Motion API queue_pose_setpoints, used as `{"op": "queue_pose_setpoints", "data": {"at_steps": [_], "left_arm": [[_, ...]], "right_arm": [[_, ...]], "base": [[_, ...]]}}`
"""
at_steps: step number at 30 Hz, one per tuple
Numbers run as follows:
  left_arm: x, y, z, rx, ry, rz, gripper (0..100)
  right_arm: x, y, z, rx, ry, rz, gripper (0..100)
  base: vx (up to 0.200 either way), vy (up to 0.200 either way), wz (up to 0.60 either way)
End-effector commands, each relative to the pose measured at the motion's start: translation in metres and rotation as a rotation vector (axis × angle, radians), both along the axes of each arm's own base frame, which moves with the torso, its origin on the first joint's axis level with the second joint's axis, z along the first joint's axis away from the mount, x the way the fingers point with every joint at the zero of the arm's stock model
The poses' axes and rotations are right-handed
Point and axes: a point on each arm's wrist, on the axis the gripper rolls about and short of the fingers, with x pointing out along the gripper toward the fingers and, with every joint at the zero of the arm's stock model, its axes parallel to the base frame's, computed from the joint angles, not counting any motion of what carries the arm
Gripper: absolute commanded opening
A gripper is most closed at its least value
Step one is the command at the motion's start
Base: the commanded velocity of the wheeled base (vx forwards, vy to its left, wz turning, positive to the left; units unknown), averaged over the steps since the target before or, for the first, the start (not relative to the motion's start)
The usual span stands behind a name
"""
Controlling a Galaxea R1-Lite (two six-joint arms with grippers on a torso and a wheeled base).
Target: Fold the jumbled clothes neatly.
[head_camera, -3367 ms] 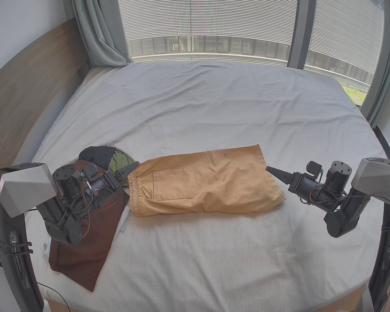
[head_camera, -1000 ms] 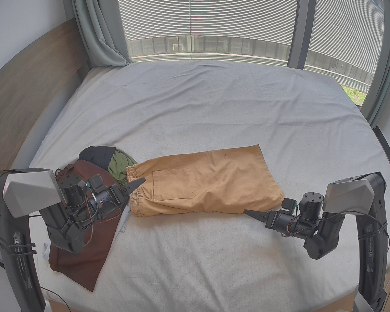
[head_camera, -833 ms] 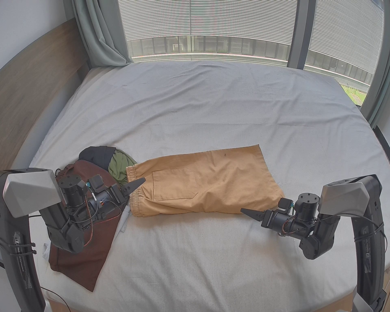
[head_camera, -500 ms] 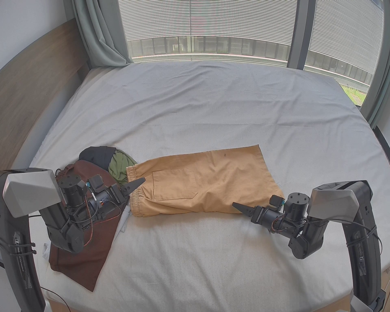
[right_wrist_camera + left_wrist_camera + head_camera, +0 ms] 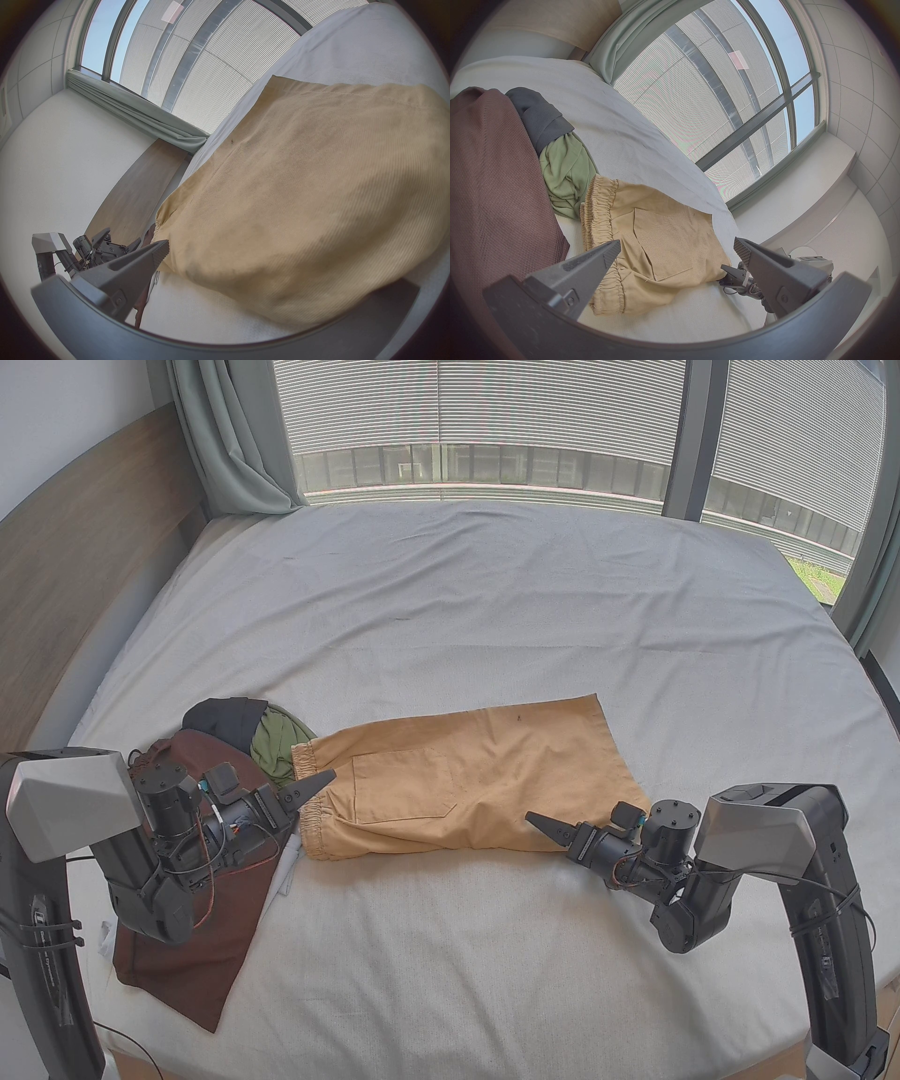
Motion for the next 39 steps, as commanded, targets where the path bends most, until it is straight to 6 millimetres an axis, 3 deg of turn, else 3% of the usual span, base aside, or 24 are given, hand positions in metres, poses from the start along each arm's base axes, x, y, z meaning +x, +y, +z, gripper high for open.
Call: {"op": "queue_pose_setpoints", "data": {"at_steps": [1,3,4,23,31,39], "left_arm": [[0.0,0.0,-0.001,0.0,0.003,-0.001,100],[0.0,0.0,-0.001,0.001,0.003,0.0,100],[0.0,0.0,-0.001,0.001,0.003,-0.001,100],[0.0,0.0,-0.003,0.004,0.004,-0.015,100],[0.0,0.002,-0.01,0.091,-0.042,-0.049,100],[0.0,0.003,-0.01,0.106,-0.063,-0.077,100]], "right_arm": [[0.0,0.0,-0.004,-0.003,0.01,-0.006,100],[0.0,-0.001,-0.004,-0.003,0.01,-0.008,100],[0.0,-0.001,-0.005,-0.005,0.01,-0.008,0],[-0.002,-0.002,-0.006,-0.01,0.021,-0.007,0],[-0.022,-0.005,-0.004,-0.035,0.074,0.002,0],[-0.047,-0.009,0.018,-0.073,0.086,0.02,0]], "base": [[0.0,0.0,0.0],[0.0,0.0,0.0],[0.0,0.0,0.0],[0.0,0.0,0.0],[0.0,0.0,0.0],[0.0,0.0,0.0]]}}
